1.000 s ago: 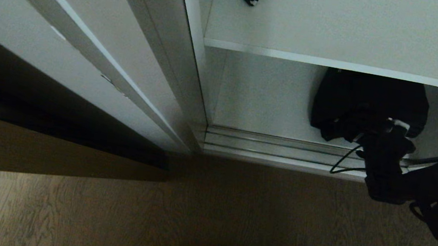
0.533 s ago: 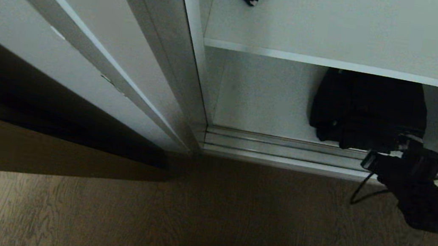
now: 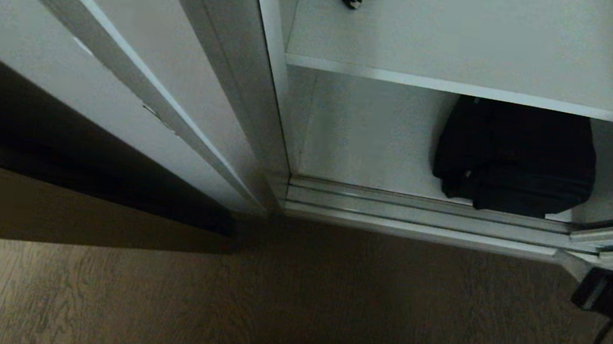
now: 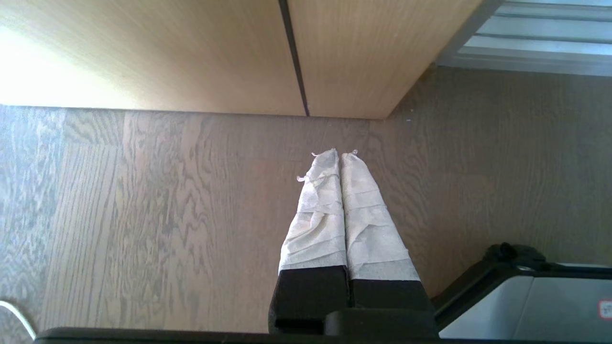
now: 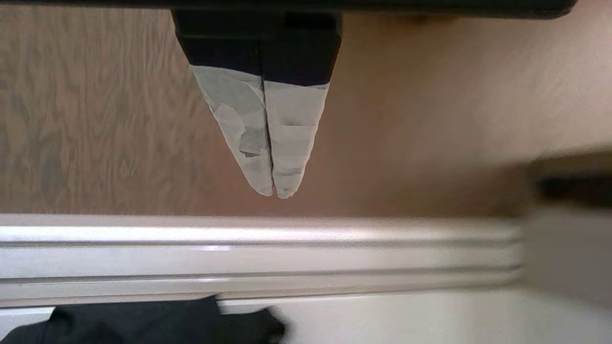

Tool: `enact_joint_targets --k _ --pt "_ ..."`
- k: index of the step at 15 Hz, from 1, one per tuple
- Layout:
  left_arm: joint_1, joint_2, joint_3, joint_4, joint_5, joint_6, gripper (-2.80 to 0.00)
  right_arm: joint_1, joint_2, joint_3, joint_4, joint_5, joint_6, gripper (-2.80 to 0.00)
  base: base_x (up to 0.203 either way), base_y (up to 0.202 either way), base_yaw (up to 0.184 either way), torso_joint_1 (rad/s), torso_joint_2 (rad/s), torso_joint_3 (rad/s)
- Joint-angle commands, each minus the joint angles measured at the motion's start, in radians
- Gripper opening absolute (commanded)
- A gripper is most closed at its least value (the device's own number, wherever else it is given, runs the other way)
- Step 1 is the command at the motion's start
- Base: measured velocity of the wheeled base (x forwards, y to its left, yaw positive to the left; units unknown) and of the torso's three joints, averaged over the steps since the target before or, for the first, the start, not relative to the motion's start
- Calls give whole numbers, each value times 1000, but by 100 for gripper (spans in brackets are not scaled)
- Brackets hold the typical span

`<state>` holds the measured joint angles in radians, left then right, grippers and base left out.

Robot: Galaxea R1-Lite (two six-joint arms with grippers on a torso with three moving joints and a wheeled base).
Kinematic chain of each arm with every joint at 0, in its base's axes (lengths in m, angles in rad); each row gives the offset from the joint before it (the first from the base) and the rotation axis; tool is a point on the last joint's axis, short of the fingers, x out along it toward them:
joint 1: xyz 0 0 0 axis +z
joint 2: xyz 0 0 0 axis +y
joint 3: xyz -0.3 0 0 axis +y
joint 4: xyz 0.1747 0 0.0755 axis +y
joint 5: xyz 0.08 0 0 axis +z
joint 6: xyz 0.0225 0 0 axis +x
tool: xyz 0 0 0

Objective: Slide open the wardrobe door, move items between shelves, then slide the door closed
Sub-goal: Place the bag on the lower shelf

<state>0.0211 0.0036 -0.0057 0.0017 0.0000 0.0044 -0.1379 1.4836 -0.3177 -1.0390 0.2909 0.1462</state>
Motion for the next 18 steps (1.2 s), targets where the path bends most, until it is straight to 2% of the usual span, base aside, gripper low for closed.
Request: enact_joint_targets --k 1,3,5,7,8,11,13,18 --pt "0 -1 0 0 0 -1 -280 35 -426 164 69 -15 -24 -280 0 0 0 0 0 0" --pt "0 -1 0 0 0 0 -280 54 -682 227 221 -73 -50 -280 0 0 0 0 0 0" --pt "0 -1 0 0 0 0 -280 68 -908 270 434 -148 -76 -280 0 0 0 0 0 0" --pt "0 -1 0 0 0 -1 -280 76 -1111 293 646 -188 -116 -280 0 0 0 0 0 0" --pt "0 -1 0 0 0 0 -280 82 -1188 302 774 -206 -139 -280 0 0 0 0 0 0" --pt "0 -1 0 0 0 -1 -280 132 -1381 313 989 -243 -197 -280 0 0 0 0 0 0" --pt "0 -1 0 0 0 0 -280 140 -1484 315 1025 -252 -210 -280 0 0 0 0 0 0" --pt "0 -1 0 0 0 0 -280 146 -1488 318 1042 -259 -200 -280 0 0 0 0 0 0"
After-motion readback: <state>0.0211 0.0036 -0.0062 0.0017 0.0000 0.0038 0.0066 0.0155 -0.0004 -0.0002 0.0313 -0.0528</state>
